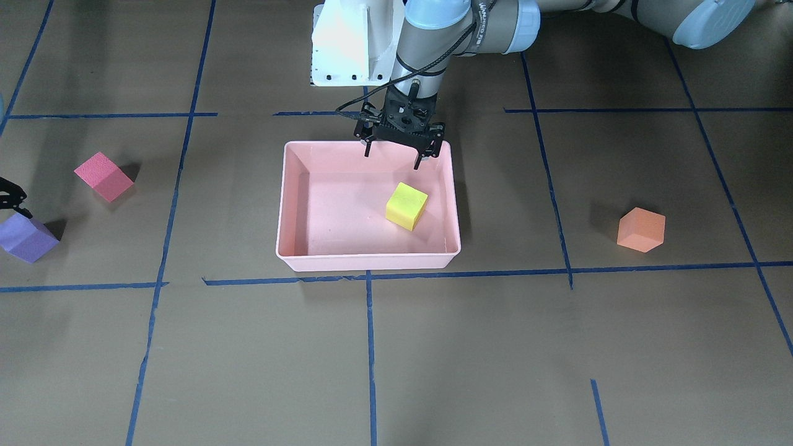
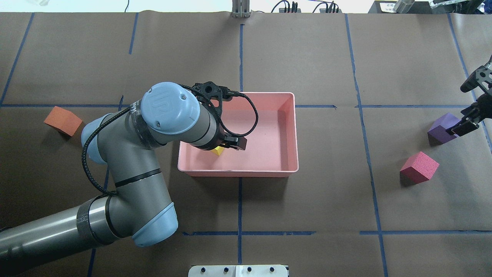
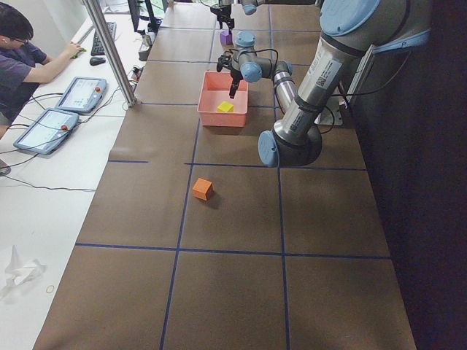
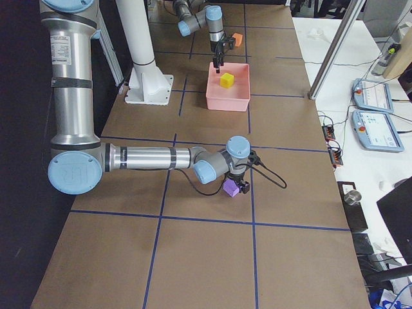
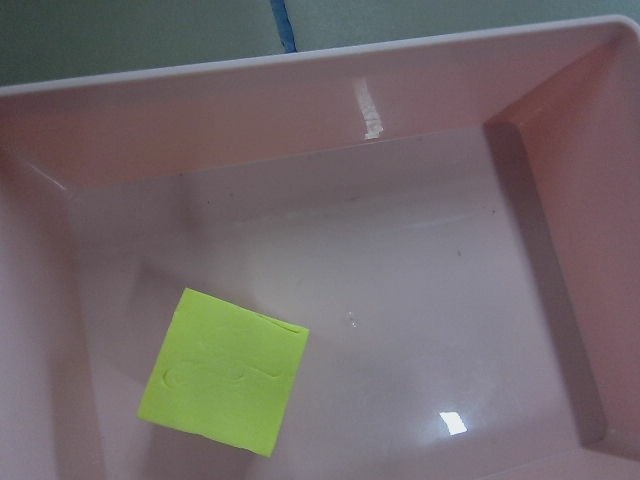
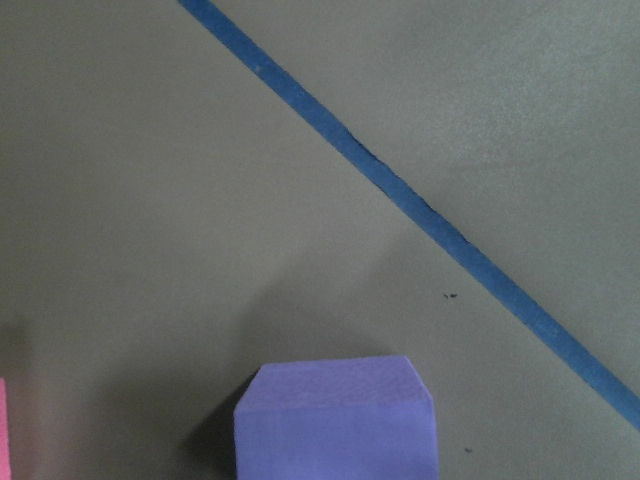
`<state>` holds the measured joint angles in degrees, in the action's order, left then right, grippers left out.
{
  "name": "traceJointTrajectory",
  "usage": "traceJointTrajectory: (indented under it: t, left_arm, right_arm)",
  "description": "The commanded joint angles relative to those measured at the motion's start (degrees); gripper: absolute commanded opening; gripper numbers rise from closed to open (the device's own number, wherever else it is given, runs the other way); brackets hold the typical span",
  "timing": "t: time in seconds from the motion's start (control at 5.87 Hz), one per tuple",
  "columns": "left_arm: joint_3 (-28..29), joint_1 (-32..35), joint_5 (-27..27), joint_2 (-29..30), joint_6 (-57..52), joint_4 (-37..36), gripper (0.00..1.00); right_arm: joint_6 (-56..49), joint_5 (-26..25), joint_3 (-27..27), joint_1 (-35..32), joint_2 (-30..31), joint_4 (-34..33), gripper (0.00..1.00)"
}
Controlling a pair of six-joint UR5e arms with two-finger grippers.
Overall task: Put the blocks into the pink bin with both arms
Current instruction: 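Grasp the purple cube with the right gripper while the left lifts from the bin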
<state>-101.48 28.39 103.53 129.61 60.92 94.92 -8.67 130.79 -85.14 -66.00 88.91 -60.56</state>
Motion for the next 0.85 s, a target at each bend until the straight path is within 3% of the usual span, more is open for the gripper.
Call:
traceJointTrajectory:
  t: [0.0,0.17,0.34,0.51,0.68]
  left_arm:
    - [0.0,0.0,0.0,-0.2,-0.1,0.0,1.00]
    - [0.0,0.0,0.0,-0.2,-0.1,0.0,1.00]
    - [-0.1,0.0,0.0,-0.5,-0.2,0.0,1.00]
    - [-0.6,0.0,0.2,-1.1,-0.9,0.0,1.00]
    - [-2.0,0.3,0.6,-3.3,-7.4,-0.1,1.00]
  right_arm:
    - [0.4,-1.0,1.0,2.1,-0.3,-0.3,1.00]
    - [0.5,-1.5,1.0,2.9,-0.3,-0.4,0.91]
    - [0.6,-1.7,1.0,2.9,-0.3,-0.5,0.40]
    - [2.1,-1.5,0.6,2.8,-0.3,-0.5,0.18]
    - [10.9,-1.2,-0.7,2.9,-1.2,-0.5,0.16]
